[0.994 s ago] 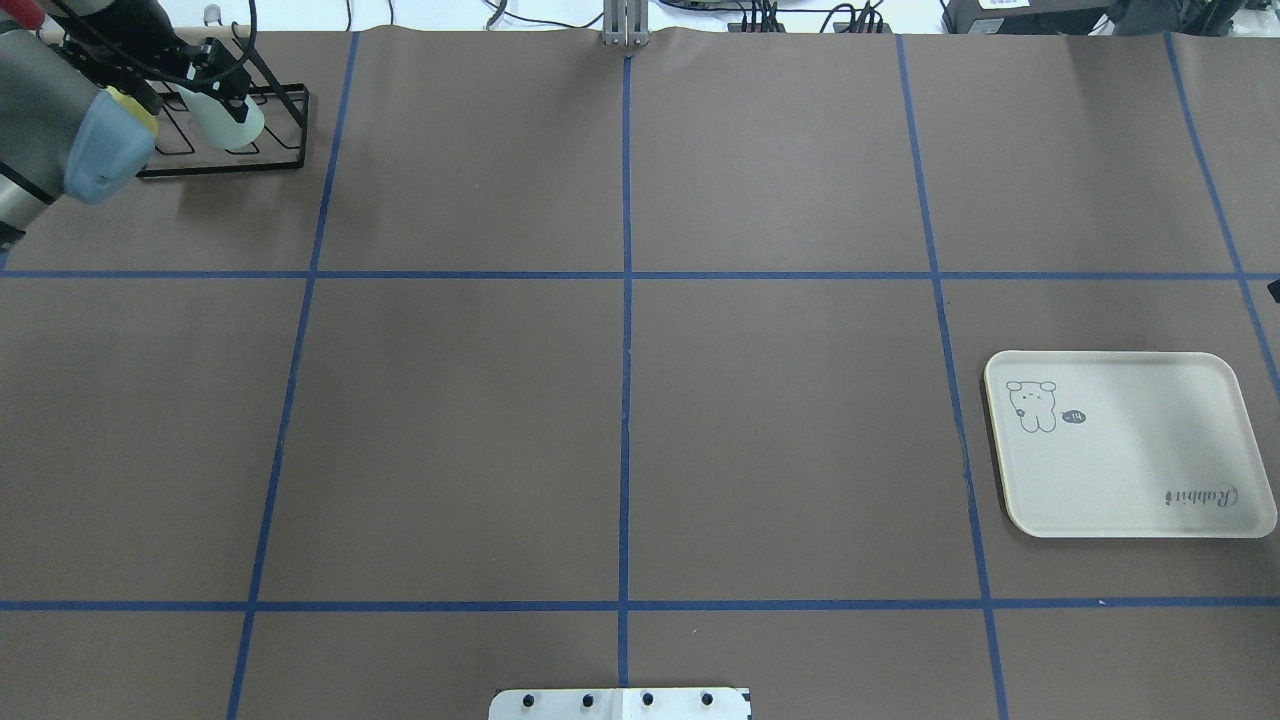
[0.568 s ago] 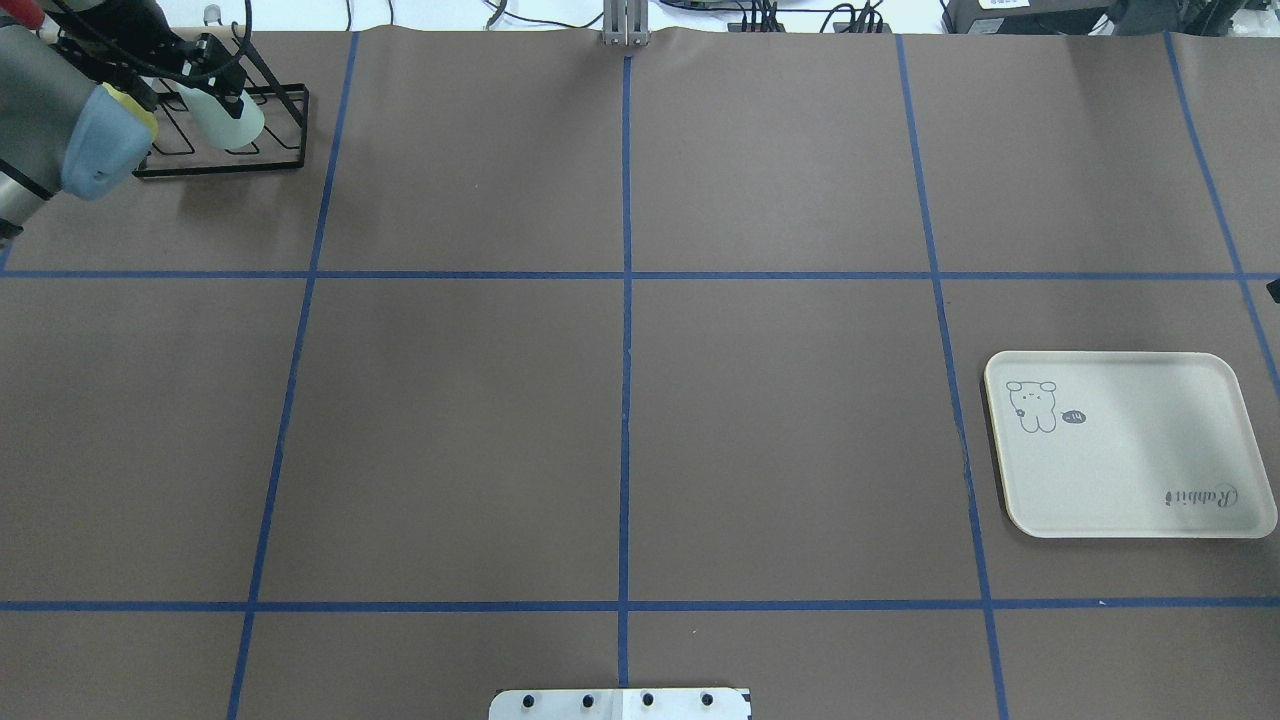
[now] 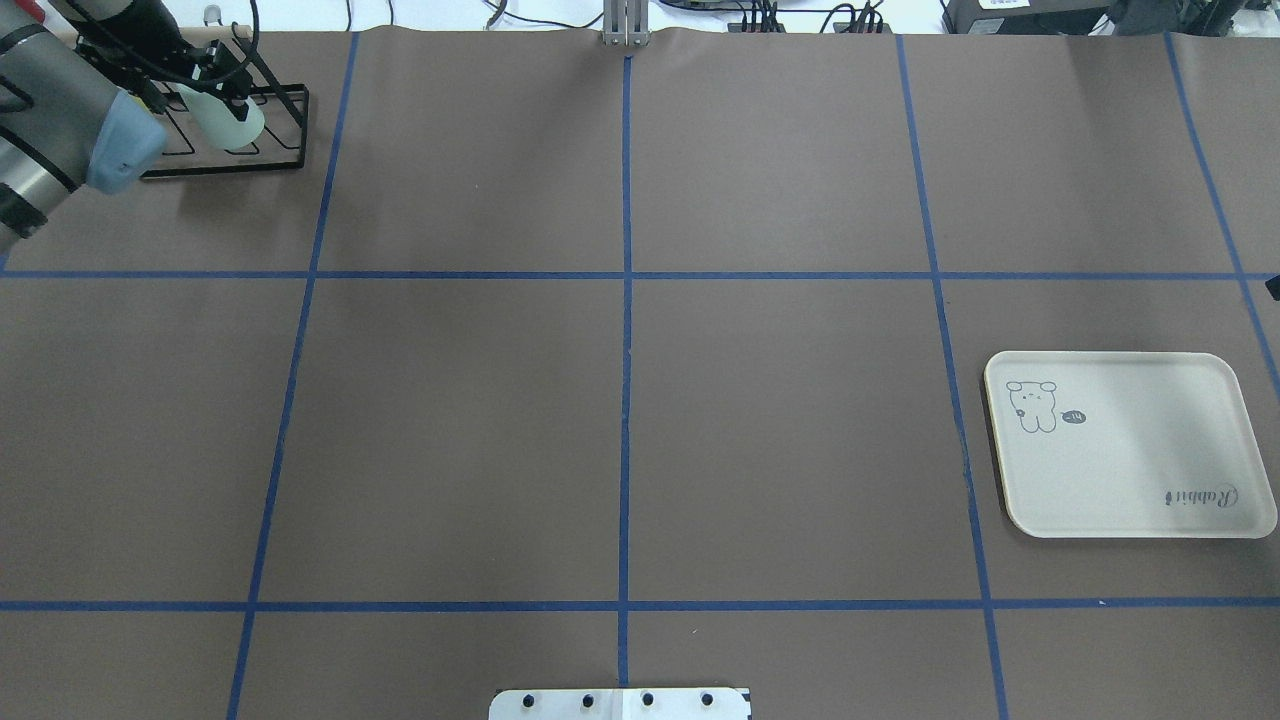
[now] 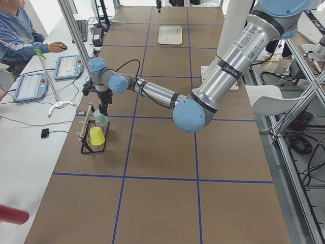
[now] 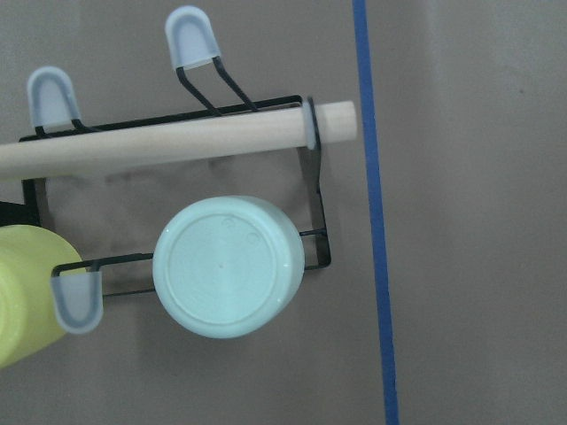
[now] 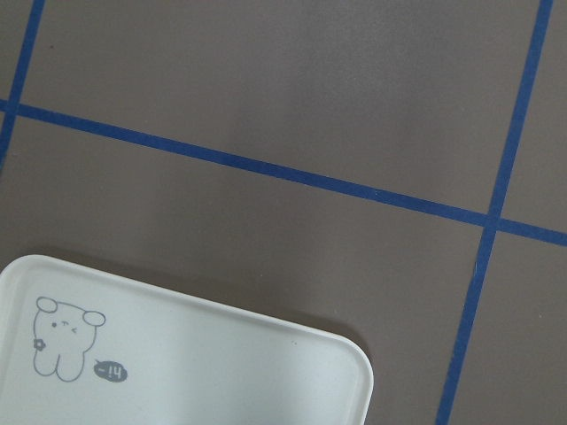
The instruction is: Left arm grabs green cup and hands to right arm on tray
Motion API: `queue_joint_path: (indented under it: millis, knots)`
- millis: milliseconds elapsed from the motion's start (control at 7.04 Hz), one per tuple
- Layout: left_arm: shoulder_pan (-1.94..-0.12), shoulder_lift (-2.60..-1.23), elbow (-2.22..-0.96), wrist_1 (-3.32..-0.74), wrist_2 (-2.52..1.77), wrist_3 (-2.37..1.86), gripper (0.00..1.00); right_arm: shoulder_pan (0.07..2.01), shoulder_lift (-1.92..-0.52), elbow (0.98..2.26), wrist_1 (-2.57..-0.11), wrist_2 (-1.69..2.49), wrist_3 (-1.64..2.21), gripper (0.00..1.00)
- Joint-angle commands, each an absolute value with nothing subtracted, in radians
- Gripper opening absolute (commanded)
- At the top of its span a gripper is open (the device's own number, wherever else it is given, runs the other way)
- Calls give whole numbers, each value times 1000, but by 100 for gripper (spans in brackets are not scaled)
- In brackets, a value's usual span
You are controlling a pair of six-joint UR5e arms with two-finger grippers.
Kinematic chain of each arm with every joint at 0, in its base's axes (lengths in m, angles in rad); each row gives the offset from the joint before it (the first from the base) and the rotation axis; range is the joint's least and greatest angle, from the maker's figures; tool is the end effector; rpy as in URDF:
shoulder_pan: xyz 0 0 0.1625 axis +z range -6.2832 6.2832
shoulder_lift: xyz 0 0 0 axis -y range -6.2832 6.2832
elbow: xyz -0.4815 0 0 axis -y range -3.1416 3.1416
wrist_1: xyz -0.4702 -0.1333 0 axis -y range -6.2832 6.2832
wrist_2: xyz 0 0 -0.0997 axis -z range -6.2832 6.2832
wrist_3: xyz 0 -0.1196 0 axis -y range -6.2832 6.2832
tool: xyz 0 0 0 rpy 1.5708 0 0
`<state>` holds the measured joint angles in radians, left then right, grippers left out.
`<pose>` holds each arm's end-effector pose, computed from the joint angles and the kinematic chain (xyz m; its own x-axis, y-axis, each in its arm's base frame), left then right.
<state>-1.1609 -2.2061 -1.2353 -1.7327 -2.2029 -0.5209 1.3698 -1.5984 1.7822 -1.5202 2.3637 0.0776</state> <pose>0.2881 -0.8203 0.4532 0.7284 0.0796 -0.6805 0.0066 0.9924 0.1231 -0.0658 -0.5637 0.6164 0.6677 -0.2274 0.7088 0.1429 0.9736 0.1778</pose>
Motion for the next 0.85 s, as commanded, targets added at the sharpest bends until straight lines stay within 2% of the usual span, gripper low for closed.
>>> queue_joint_path:
  millis: [0,710]
  knots:
    - [-1158,-2212,-1180,-1763,-2201,-520,98,1370,-1600,1782,-1520,2365,78,100]
    - [-1163,-2283,-1080,-1772,-2192,-535,98,1368,-1605,1782,-1520,2367,78,100]
